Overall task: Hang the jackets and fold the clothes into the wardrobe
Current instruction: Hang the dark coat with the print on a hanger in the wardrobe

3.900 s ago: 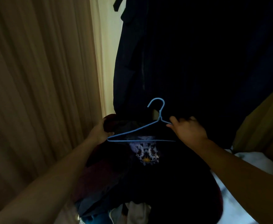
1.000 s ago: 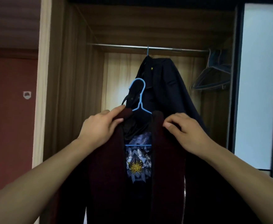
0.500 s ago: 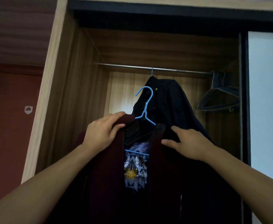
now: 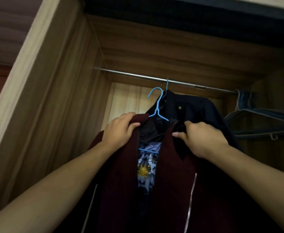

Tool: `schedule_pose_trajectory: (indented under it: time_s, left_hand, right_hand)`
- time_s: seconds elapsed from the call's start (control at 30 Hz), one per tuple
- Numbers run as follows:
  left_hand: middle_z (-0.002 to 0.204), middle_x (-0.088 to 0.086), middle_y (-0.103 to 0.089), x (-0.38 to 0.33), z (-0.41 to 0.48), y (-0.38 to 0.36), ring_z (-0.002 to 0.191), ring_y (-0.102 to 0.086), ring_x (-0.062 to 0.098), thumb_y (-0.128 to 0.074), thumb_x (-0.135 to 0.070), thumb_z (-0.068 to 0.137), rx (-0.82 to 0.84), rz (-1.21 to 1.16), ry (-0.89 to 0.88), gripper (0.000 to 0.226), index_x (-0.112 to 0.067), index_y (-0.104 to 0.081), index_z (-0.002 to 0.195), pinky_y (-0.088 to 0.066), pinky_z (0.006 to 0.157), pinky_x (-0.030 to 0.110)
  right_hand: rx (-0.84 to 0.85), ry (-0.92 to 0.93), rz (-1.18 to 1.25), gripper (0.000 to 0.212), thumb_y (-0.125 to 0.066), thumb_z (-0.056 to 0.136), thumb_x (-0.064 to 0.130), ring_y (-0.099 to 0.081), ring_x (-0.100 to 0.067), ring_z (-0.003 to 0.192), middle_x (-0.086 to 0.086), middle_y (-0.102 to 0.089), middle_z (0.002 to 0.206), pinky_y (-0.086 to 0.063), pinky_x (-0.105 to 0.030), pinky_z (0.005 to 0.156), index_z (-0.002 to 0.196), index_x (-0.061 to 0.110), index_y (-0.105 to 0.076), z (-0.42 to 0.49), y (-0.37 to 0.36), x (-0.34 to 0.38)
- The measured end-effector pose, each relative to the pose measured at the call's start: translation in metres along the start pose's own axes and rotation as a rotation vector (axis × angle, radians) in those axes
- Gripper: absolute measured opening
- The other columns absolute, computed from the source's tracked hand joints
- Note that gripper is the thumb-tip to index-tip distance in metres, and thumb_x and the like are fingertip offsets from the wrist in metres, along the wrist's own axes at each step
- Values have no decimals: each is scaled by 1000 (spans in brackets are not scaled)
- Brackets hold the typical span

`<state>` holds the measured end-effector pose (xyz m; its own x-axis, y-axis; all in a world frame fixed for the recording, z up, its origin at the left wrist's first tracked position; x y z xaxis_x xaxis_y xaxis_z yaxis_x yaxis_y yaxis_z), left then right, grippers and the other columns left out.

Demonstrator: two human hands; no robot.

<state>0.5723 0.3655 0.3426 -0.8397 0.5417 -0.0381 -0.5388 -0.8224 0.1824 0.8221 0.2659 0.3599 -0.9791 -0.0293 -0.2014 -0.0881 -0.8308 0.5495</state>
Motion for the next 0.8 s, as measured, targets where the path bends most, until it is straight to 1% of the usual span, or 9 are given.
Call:
schedule_pose_trajectory:
  time_s: [0.07, 0.13, 0.17, 0.33, 0.43, 0.47, 0.6, 0.73, 0.8]
  left_hand:
    - [114, -5, -66, 14, 23, -21, 104, -64, 26, -39, -60, 96, 17, -16, 24, 39, -34, -51, 123, -53, 79, 44]
    - [111, -5, -65, 28, 48, -39, 102, -64, 27, -31, -64, 93, 17, -39, 19, 46, -34, -49, 122, -54, 79, 46]
    - [110, -5, -65, 34, 61, -47, 101, -64, 26, -30, -64, 93, 11, -49, 15, 47, -34, -49, 122, -54, 78, 46]
    - [111, 1, -66, 57, 123, -78, 101, -62, 30, -46, -50, 101, -53, -69, 38, 32, -24, -55, 117, -52, 77, 45]
    - [109, 4, -65, 64, 150, -97, 101, -61, 34, -47, -45, 102, -73, -84, 74, 26, -20, -54, 107, -49, 78, 45]
    - [111, 5, -65, 65, 158, -101, 103, -60, 35, -47, -44, 103, -74, -95, 84, 25, -21, -54, 108, -48, 80, 46]
    - [123, 3, -62, 65, 189, -112, 116, -54, 33, -45, -43, 104, -57, -129, 123, 25, -27, -55, 121, -40, 91, 51]
    - [131, 2, -57, 65, 211, -128, 122, -49, 34, -42, -42, 105, -4, -175, 157, 23, -28, -53, 120, -36, 91, 53]
    - [133, 1, -56, 69, 217, -138, 123, -48, 35, -41, -43, 105, 0, -236, 179, 24, -28, -52, 120, -38, 93, 55]
  right_hand:
    - [-6, -13, -75, 60, -36, 96, 72, -64, -33, 92, -8, -61, 93, -43, -39, 62, 114, 18, -53, 27, 0, 3]
    - [-15, -20, -132, 62, -36, 96, 72, -64, -33, 93, -8, -64, 100, -44, -39, 64, 117, 17, -54, 55, 1, 6]
    - [-17, -29, -149, 61, -36, 96, 73, -64, -33, 95, -9, -64, 104, -45, -40, 65, 114, 17, -55, 68, 2, 6]
    - [-18, -111, -192, 55, -41, 97, 70, -63, -34, 93, -7, -62, 101, -46, -39, 68, 104, 18, -58, 128, 7, 13]
    - [-42, -150, -221, 50, -43, 97, 69, -59, -33, 87, -6, -55, 92, -44, -39, 70, 93, 21, -55, 155, 7, 15]
    - [-51, -158, -232, 49, -43, 97, 69, -59, -32, 88, -6, -56, 93, -44, -38, 70, 92, 21, -56, 162, 6, 15]
    - [-84, -196, -244, 50, -45, 97, 68, -57, -30, 86, -5, -57, 93, -44, -37, 71, 102, 22, -64, 186, 11, 11]
    - [-73, -219, -269, 48, -47, 98, 65, -54, -26, 83, 0, -47, 80, -45, -37, 74, 105, 20, -63, 205, 13, 11]
    - [-59, -222, -285, 48, -47, 98, 65, -53, -26, 83, 0, -48, 81, -46, -37, 75, 108, 21, -64, 214, 13, 13]
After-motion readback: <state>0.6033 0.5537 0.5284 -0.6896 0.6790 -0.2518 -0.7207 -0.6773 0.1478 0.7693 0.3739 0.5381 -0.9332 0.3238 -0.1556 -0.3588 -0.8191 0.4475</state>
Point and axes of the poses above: each hand's wrist, its own z-axis towards the middle knuckle, its own y-axis out of the back of the hand, x = y × z, the point moved 5 cm from there along z, towards the middle knuckle
